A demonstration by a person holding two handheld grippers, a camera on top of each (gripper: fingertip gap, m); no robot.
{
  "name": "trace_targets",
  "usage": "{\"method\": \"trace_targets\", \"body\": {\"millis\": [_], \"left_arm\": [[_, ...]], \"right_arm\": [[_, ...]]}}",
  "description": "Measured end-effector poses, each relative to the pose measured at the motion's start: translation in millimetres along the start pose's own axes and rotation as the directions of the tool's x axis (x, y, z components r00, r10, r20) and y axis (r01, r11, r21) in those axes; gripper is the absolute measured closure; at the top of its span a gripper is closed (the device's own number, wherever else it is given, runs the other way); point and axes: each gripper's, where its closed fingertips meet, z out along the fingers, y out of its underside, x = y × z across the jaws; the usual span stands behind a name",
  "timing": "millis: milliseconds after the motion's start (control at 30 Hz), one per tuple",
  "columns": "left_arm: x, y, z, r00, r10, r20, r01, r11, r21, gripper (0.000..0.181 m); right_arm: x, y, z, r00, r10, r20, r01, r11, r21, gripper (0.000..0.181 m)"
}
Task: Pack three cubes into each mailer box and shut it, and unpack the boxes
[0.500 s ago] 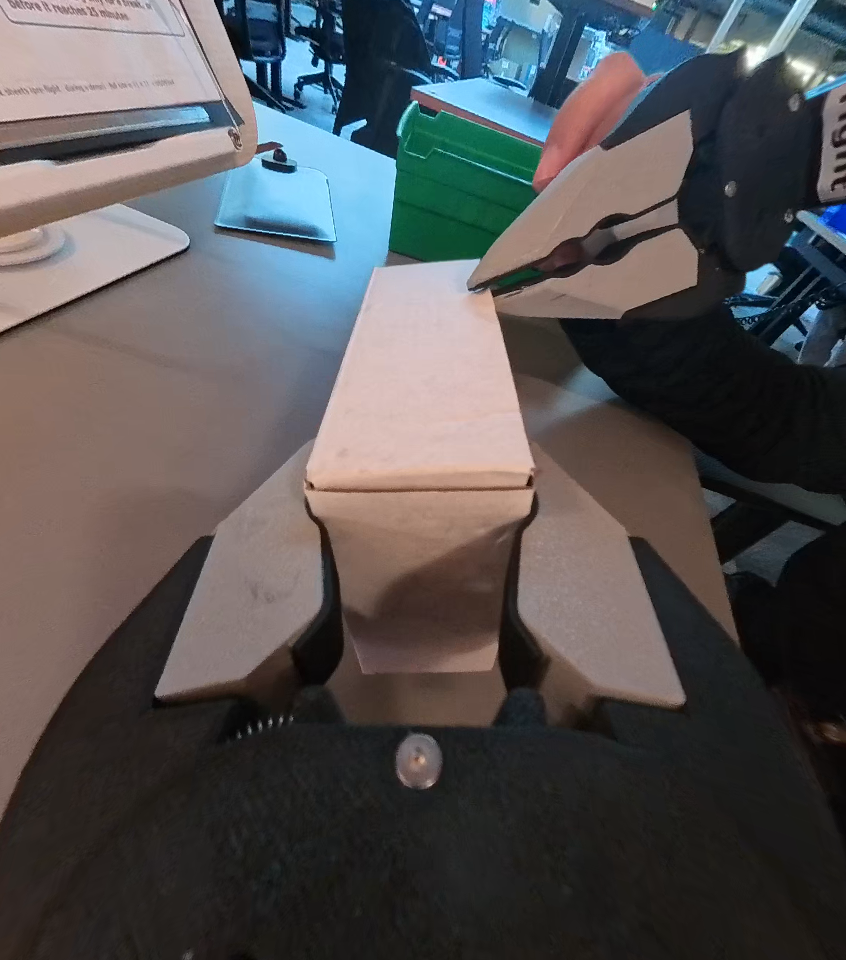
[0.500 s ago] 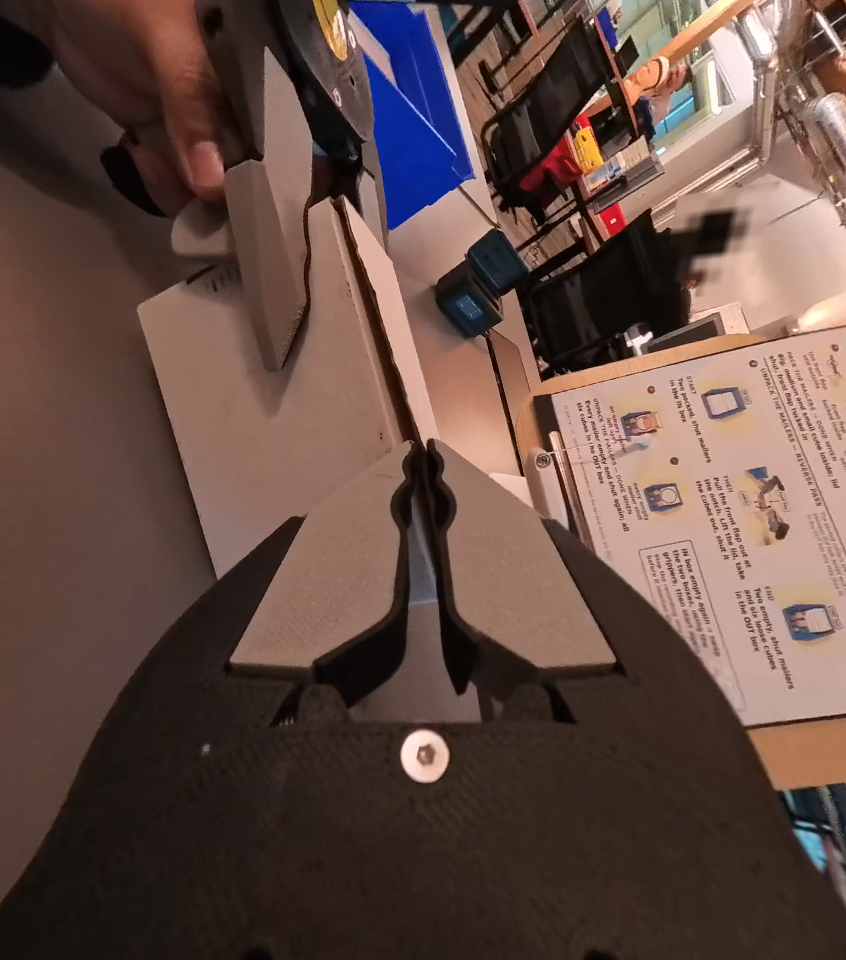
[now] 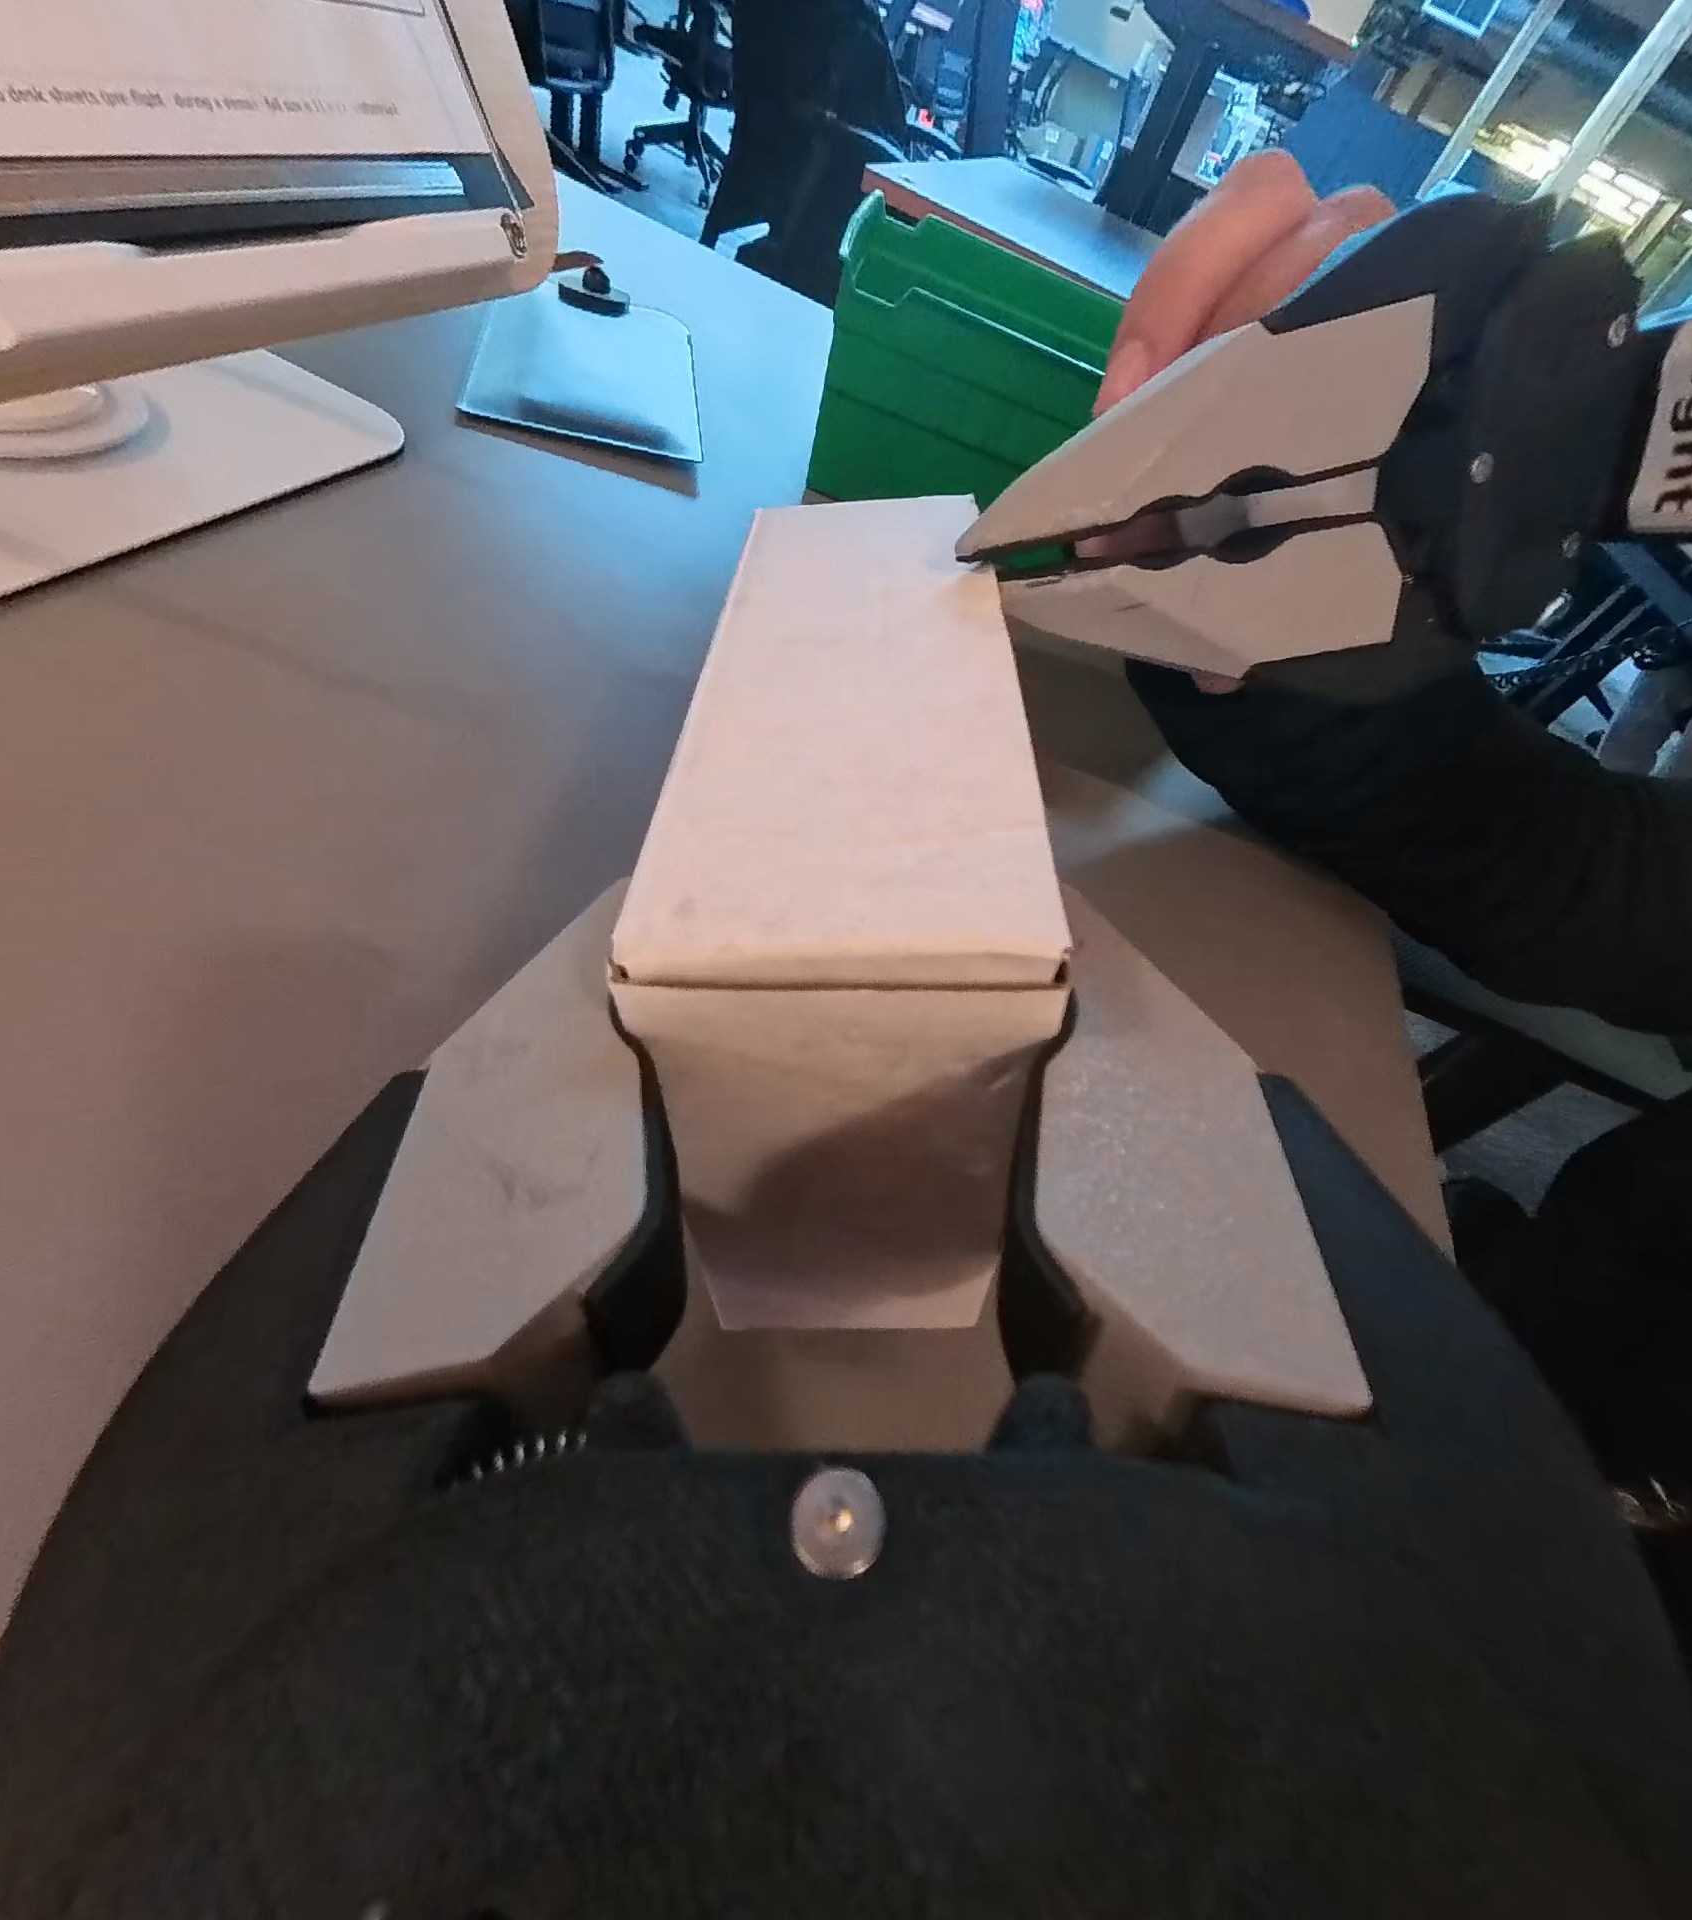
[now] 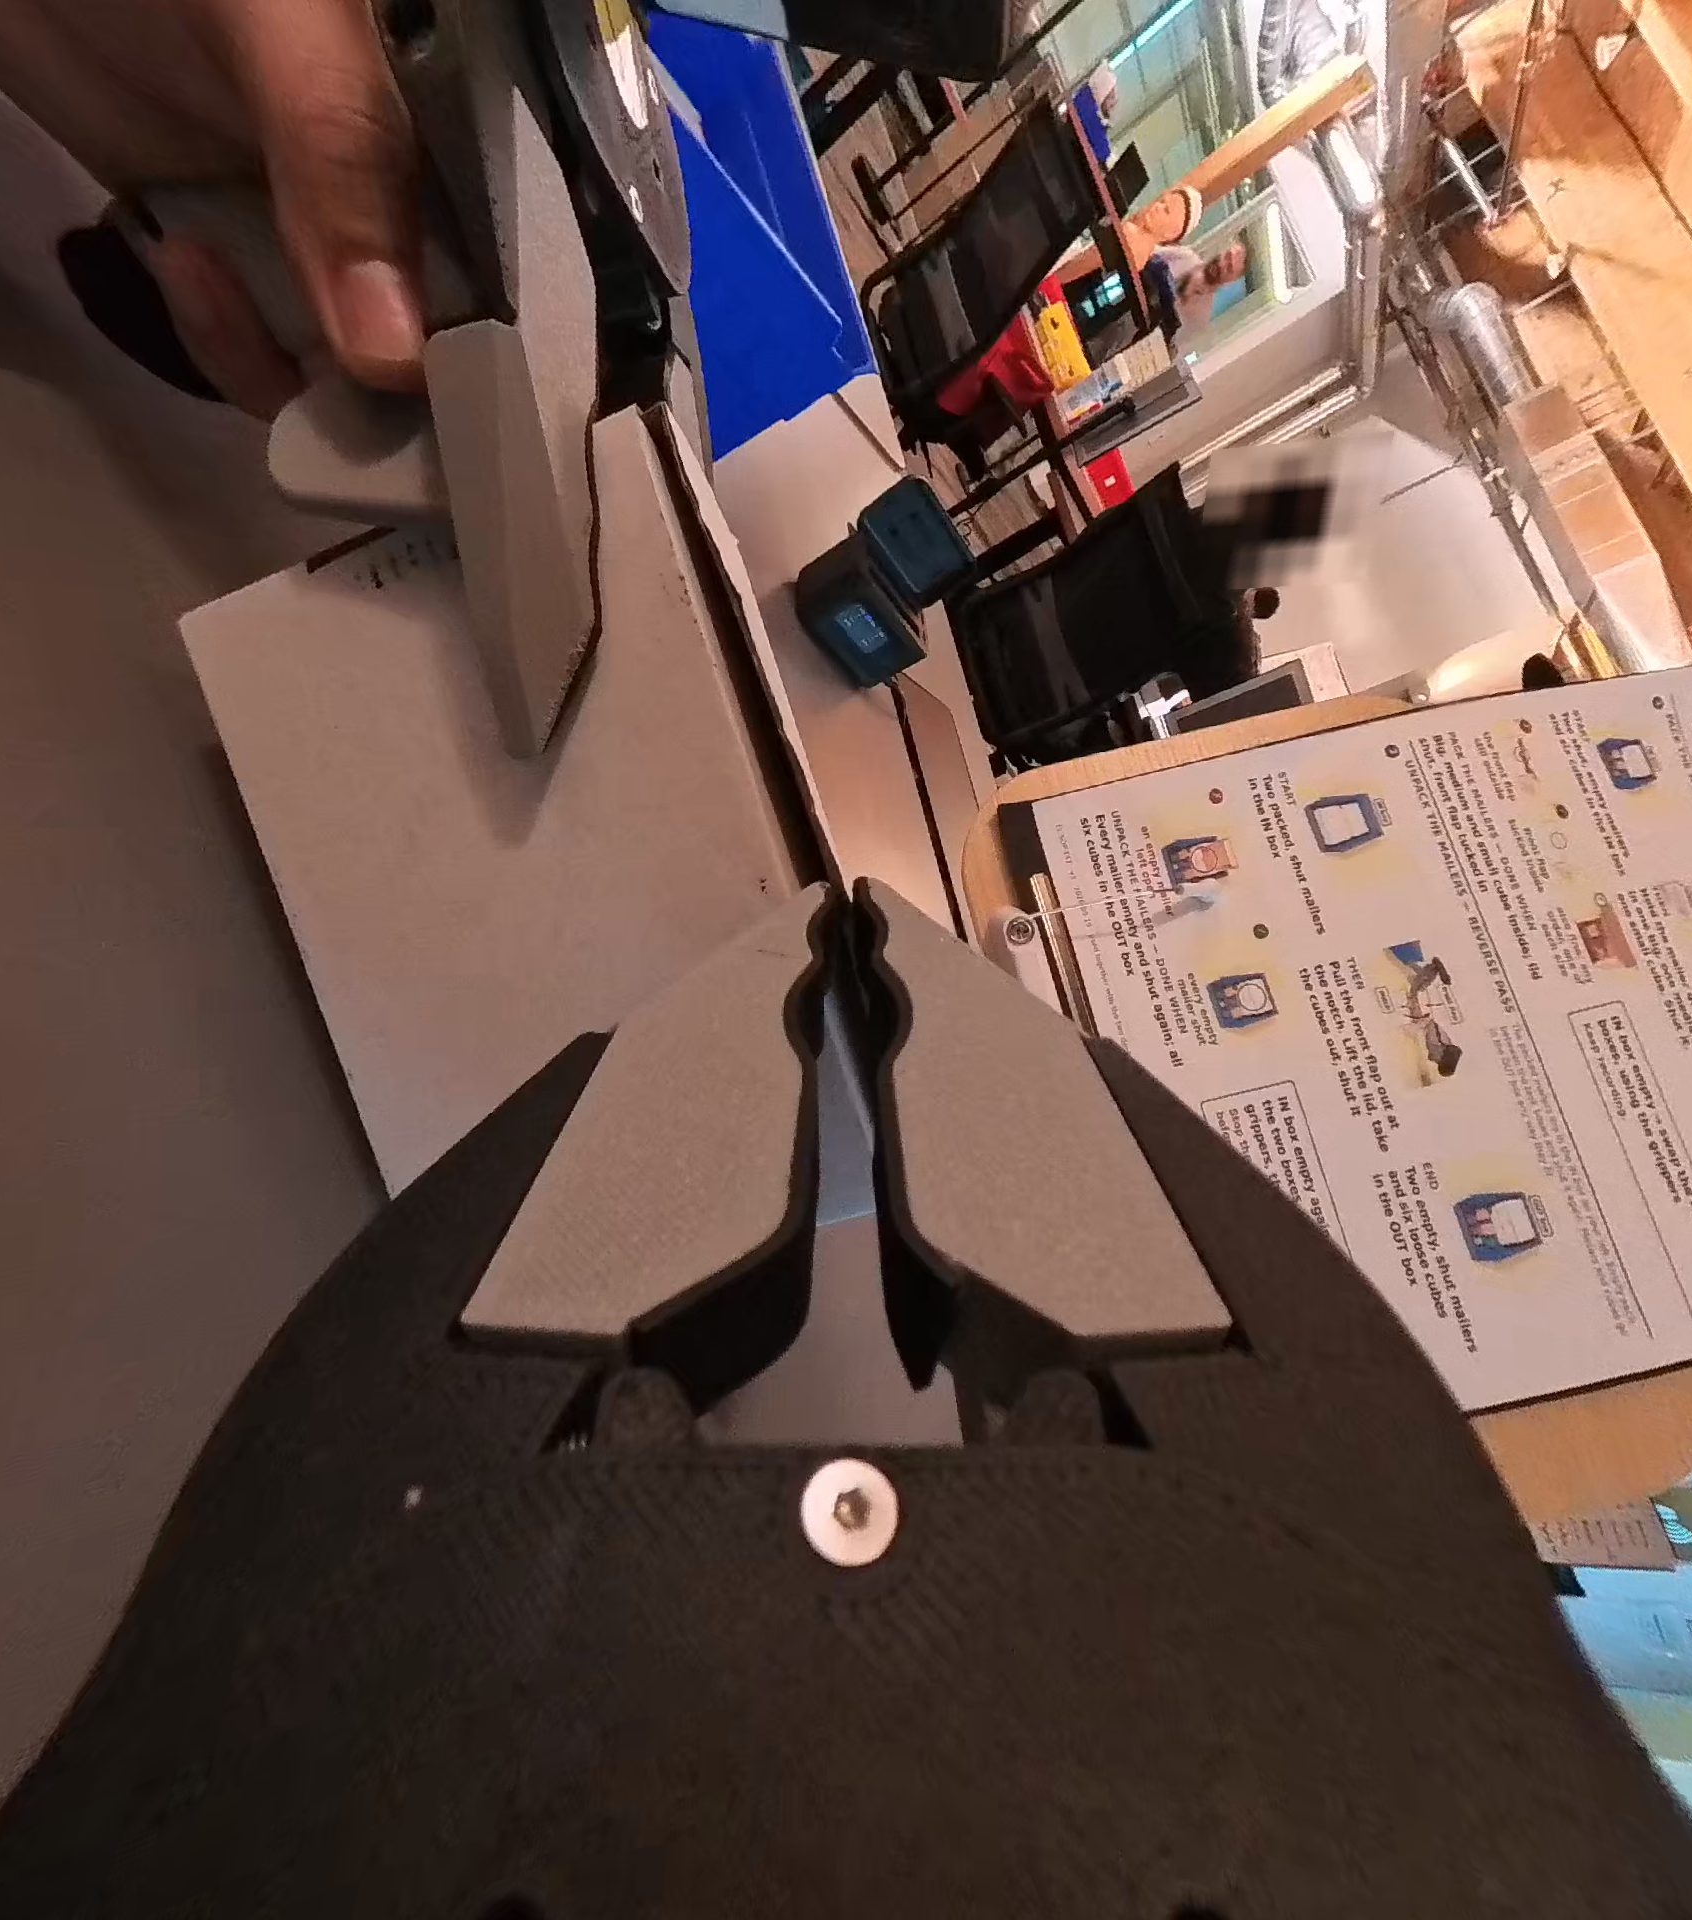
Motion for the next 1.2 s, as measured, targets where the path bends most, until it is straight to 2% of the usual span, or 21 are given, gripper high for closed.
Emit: {"method": "trace_targets", "body": {"millis": [167,367,533,600,800,900,1067,1100,1200], "left_arm": [[1.4,-0.1,3.3,0.999,0.026,0.025,-0.025,1.000,-0.008,0.108],[-5.5,0.1,0.7,0.991,0.090,0.100,-0.088,0.996,-0.029,0.108],[4.0,-12.7,-7.1,0.992,0.115,0.048,-0.117,0.992,0.048,0.108],[4.4,-11.4,-7.1,0.988,0.148,0.055,-0.150,0.988,0.040,0.108],[-6.0,-4.4,-10.8,0.956,0.260,0.135,-0.259,0.966,-0.023,0.110],[-4.4,-4.4,-12.0,0.963,0.241,0.121,-0.240,0.970,-0.021,0.110],[-7.3,6.6,-3.0,0.971,0.212,0.113,-0.206,0.977,-0.064,0.109],[-8.7,9.7,-0.4,0.973,0.202,0.113,-0.195,0.978,-0.076,0.109],[-11.6,13.9,8.4,0.977,0.174,0.122,-0.164,0.982,-0.090,0.109]], "right_arm": [[0.0,2.0,-3.1,0.997,-0.077,-0.014,0.077,0.997,-0.001,0.181],[2.9,2.6,2.2,0.975,-0.200,-0.096,0.193,0.978,-0.079,0.181],[16.4,-18.0,-4.9,0.993,-0.020,-0.117,0.022,1.000,0.012,0.181],[18.2,-21.1,-6.0,0.993,0.014,-0.114,-0.011,1.000,0.027,0.181],[12.9,-19.4,-0.8,0.993,-0.011,-0.121,0.012,1.000,0.007,0.181],[12.1,-20.4,-0.8,0.992,-0.015,-0.121,0.017,1.000,0.012,0.181],[-1.3,-6.0,-0.1,0.974,-0.198,-0.110,0.195,0.980,-0.030,0.181],[-3.8,-3.6,0.3,0.977,-0.189,-0.095,0.187,0.982,-0.031,0.181],[-16.0,-23.9,-4.9,0.999,-0.025,0.037,0.020,0.993,0.114,0.181]]}}
